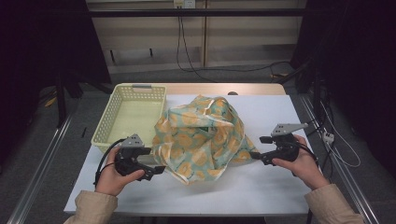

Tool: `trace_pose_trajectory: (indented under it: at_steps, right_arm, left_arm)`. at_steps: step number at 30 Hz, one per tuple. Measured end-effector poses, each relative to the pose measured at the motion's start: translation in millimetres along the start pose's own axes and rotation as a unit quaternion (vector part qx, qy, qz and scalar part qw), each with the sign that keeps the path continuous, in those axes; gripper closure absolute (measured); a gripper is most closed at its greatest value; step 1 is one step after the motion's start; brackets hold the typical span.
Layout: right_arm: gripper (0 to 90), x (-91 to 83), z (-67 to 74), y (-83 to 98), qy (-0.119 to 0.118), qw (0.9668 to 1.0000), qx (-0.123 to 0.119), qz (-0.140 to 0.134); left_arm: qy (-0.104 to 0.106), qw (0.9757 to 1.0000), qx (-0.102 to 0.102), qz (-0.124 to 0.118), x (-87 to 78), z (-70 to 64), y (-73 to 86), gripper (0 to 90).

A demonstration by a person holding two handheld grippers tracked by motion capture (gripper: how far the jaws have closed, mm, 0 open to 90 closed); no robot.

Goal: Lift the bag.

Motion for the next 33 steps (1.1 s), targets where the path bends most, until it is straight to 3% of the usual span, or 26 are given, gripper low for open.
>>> trace_pose_trajectory:
  at_steps: [5, 14, 20, 33]
  right_arm:
    - [21.8, -0.6, 1.9, 6.2, 0.003, 1.0000, -0.001, 0.003]
    - [21.9, -0.7, 4.7, 20.5, 0.014, 0.9998, -0.008, 0.011]
    - [22.2, -0.7, 9.0, 30.2, 0.013, 0.9998, -0.008, 0.011]
    - [21.1, -1.0, 16.5, 52.1, 0.003, 0.9999, 0.008, 0.008]
  left_arm:
    - [-0.004, 1.0000, 0.003, 0.004, 3.5, 0.2, 4.9, 8.4]
    - [-0.012, 0.9998, -0.008, 0.013, 5.6, 5.5, 18.9, 8.4]
    - [-0.009, 0.9999, -0.005, 0.006, 7.0, 6.9, 24.4, 8.5]
    - [-0.024, 0.9996, -0.007, 0.011, 10.4, 11.1, 34.6, 8.4]
Point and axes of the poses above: each handheld gripper's, and its own axes: x roughly forward along the jaws, y roughly out of its underside, z roughly to its left, the point moved 3 cm from there along x, roughly forward along the jaws, and after that the axes turned 2 degrees about -z, right-handed, at the moved point
